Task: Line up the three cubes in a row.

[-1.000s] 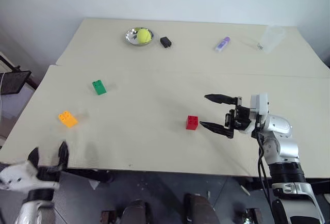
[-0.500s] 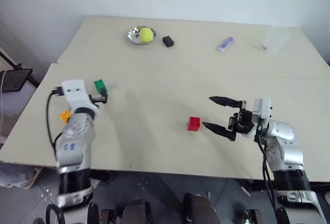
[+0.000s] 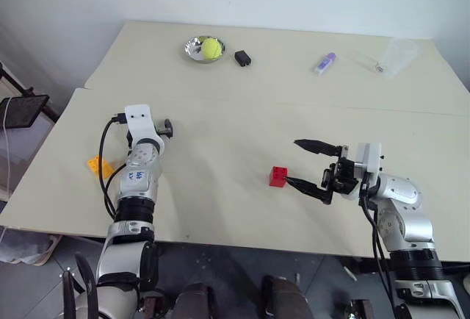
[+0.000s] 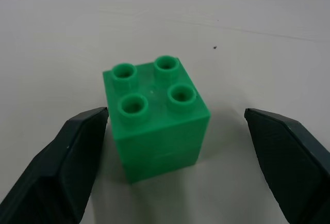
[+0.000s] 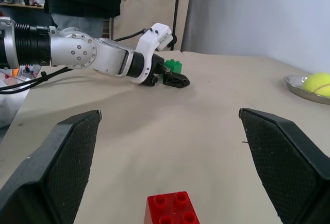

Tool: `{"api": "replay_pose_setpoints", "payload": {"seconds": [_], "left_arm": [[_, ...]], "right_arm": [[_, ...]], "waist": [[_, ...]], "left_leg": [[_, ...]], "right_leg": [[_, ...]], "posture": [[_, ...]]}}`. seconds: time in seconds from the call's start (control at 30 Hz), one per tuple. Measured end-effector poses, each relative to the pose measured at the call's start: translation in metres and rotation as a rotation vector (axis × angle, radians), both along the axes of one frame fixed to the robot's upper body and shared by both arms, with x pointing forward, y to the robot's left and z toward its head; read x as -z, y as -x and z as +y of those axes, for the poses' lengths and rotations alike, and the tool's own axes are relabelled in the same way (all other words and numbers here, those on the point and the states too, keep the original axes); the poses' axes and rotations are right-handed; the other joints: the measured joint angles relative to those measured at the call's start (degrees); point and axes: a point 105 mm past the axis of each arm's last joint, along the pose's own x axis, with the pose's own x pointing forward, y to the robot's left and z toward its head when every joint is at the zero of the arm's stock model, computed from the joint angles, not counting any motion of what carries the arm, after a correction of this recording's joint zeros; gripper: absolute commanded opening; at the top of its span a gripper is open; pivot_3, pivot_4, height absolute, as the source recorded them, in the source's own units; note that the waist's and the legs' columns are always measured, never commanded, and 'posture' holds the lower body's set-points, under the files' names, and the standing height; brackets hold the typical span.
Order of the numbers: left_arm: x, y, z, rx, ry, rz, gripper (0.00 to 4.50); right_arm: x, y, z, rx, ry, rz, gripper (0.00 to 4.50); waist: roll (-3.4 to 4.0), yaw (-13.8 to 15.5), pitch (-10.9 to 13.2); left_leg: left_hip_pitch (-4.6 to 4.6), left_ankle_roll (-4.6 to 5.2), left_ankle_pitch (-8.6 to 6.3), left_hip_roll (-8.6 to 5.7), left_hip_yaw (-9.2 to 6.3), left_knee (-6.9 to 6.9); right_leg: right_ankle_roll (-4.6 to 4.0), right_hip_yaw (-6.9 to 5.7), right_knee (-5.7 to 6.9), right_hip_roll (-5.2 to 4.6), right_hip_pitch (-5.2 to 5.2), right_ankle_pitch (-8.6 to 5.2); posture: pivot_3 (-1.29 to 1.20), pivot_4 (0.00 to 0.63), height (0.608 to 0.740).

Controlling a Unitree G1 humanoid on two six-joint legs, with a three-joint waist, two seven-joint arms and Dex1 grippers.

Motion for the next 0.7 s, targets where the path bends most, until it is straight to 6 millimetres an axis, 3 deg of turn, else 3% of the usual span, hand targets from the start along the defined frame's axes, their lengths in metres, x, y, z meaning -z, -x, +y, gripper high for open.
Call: {"api": "replay_pose_setpoints", "payload": {"seconds": [0.2,0.37,0.53,0.57,0.7], "left_arm": [[-0.005,0.002,-0.004,0.017,0.033,-0.003,1.75],[-0.013,0.011,-0.017,0.243,-0.104,-0.005,1.75],[-0.036,0.035,-0.059,0.863,-0.241,-0.059,1.75],[-0.035,0.048,-0.073,1.063,-0.294,-0.056,1.75],[-0.018,0.077,-0.101,1.474,-0.435,-0.047,1.75]], "right_arm": [[0.005,0.001,-0.002,0.023,-0.005,0.007,4.50],[0.005,0.003,-0.002,0.035,-0.004,0.004,4.50],[0.008,0.009,-0.018,0.085,0.039,0.007,4.50],[0.008,0.011,-0.023,0.099,0.051,0.004,4.50],[0.015,0.018,-0.038,0.143,0.079,0.034,4.50]], "waist": [[0.00,0.1,0.0],[0.00,-0.1,0.0],[0.03,-0.1,0.0],[0.03,0.0,0.0],[0.03,0.3,0.0]], "left_leg": [[0.00,0.00,0.00,0.00,0.00,0.01],[0.00,-0.02,0.01,0.00,0.00,0.00],[0.00,-0.03,0.02,0.01,0.05,0.03],[0.00,-0.03,0.02,0.01,0.06,0.02],[0.00,-0.03,0.02,0.01,0.12,0.03]], "right_leg": [[0.00,0.00,0.00,0.00,0.00,0.00],[0.00,0.00,0.02,0.02,-0.02,0.00],[-0.01,0.00,-0.02,0.04,0.00,0.00],[-0.01,0.00,-0.02,0.05,0.00,-0.01],[-0.02,0.01,-0.10,0.08,0.01,-0.01]], "posture": [[0.00,0.150,0.740],[0.00,0.150,0.740],[0.00,0.150,0.740],[0.00,0.150,0.740],[0.00,0.150,0.740]]}}
